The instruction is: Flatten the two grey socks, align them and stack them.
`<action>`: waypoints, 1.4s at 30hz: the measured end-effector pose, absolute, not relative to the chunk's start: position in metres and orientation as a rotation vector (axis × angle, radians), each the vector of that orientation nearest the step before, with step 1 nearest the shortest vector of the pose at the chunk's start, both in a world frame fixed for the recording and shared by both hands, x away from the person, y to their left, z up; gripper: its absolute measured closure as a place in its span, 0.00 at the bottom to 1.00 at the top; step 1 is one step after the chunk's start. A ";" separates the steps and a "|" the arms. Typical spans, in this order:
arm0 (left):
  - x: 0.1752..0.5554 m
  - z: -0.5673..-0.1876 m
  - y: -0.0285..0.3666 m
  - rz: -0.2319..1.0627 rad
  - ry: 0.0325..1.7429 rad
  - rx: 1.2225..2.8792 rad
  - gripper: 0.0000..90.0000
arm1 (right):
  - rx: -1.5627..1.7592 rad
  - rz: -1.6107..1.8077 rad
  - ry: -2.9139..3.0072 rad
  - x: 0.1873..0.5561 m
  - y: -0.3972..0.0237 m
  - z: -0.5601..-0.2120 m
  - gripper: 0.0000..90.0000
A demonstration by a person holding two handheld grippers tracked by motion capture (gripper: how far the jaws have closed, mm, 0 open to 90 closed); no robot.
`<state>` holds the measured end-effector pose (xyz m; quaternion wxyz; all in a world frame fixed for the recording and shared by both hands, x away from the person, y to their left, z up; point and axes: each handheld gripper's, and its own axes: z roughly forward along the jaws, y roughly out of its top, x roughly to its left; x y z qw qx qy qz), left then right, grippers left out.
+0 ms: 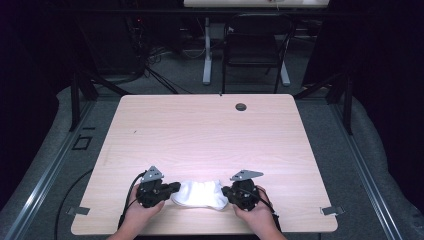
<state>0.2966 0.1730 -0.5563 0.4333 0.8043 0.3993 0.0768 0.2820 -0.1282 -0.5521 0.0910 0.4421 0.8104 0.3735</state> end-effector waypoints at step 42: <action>0.292 -0.569 0.167 0.218 0.932 2.038 0.64 | 1.175 1.162 2.411 0.283 -0.108 -0.554 0.83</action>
